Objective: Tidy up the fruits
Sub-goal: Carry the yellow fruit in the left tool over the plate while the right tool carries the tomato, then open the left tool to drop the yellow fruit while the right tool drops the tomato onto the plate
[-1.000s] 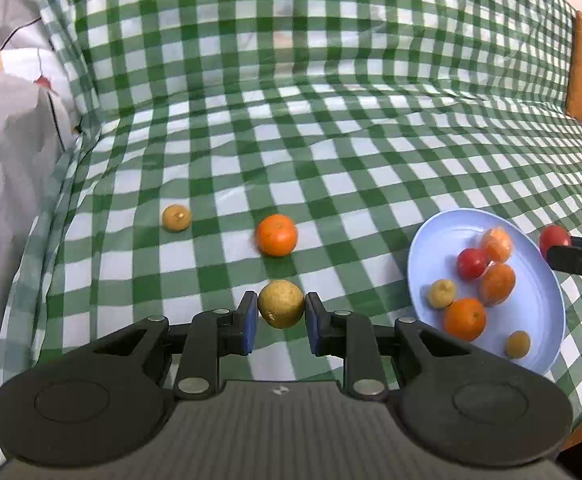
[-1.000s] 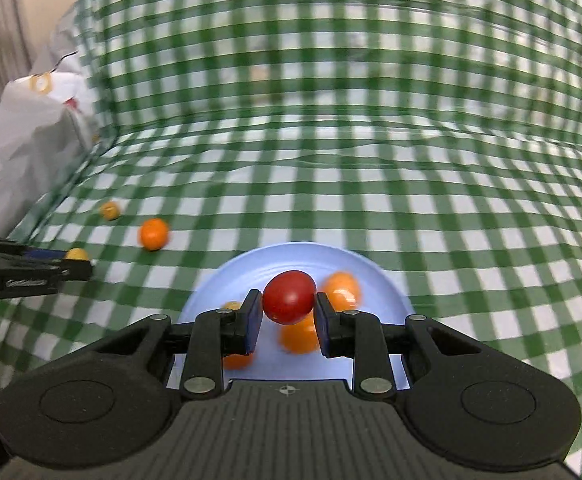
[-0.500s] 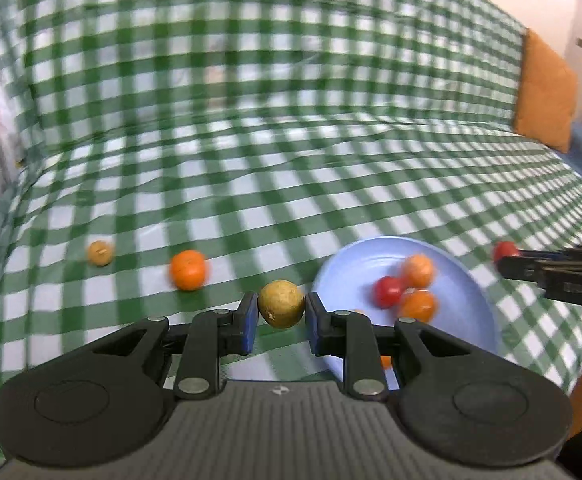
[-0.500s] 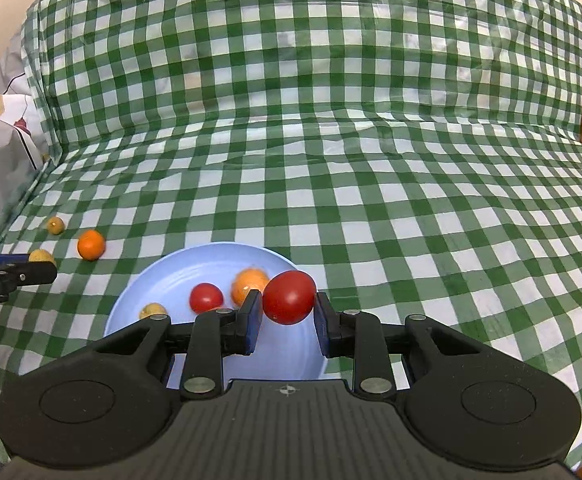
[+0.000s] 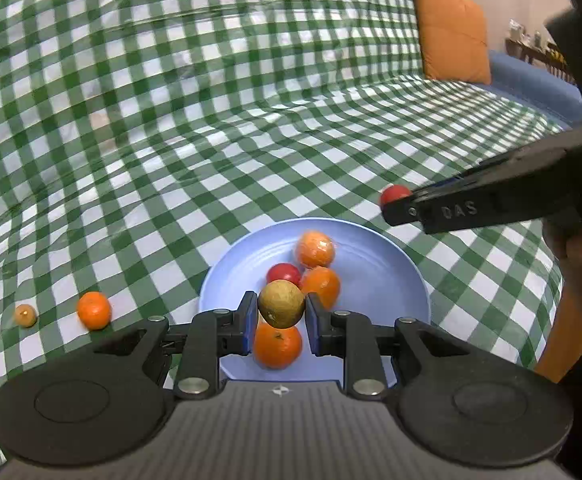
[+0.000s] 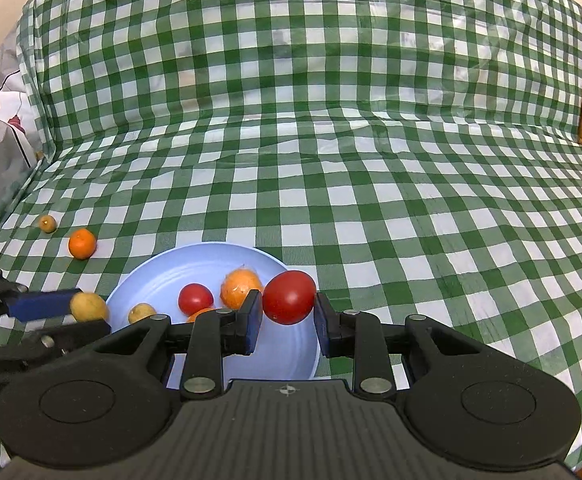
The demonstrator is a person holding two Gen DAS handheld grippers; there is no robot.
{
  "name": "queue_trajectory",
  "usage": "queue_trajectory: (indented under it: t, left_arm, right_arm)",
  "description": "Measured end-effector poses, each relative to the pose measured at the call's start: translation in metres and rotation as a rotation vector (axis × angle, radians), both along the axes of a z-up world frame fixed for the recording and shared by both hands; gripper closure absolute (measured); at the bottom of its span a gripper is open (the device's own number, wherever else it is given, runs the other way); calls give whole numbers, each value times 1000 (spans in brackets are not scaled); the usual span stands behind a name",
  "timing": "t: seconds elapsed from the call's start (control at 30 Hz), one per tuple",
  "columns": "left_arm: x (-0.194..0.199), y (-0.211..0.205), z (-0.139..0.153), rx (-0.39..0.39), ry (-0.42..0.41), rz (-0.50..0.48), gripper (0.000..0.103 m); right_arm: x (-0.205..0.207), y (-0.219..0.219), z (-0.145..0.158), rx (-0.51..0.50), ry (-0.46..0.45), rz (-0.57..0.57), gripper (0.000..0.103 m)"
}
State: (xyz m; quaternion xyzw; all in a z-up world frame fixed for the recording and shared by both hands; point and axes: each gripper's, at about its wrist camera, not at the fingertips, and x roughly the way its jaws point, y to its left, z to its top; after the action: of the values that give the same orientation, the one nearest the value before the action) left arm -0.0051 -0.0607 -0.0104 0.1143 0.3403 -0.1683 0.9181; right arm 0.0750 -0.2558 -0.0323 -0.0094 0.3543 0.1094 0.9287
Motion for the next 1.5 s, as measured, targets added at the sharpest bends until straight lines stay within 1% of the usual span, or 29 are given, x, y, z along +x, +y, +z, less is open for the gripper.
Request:
queue_trajectory:
  t: [0.4, 1.0, 1.13, 1.17, 1.2, 1.23, 1.3, 1.5]
  left_arm:
    - [-2, -7, -1, 9, -5, -37, 76]
    - [-1, -8, -1, 6, -12, -40, 76]
    - [-1, -9, 1, -2, -16, -47, 75]
    - [-1, -8, 1, -5, -19, -45, 75]
    - [-1, -8, 2, -8, -18, -43, 74]
    - [0, -7, 2, -11, -17, -39, 73]
    - [1, -5, 2, -15, -15, -31, 73]
    - [1, -4, 3, -15, -16, -22, 73]
  right_arm:
    - [4, 1, 0, -18, 9, 25, 74]
    - [4, 1, 2, -26, 15, 40, 74]
    - [6, 0, 0, -24, 32, 53, 72]
    - [6, 1, -1, -25, 44, 56, 67]
    - [7, 2, -2, -33, 54, 58, 57]
    - [6, 3, -3, -43, 54, 59, 53]
    - [5, 5, -2, -51, 45, 63, 51]
    - [3, 2, -1, -46, 42, 50, 49]
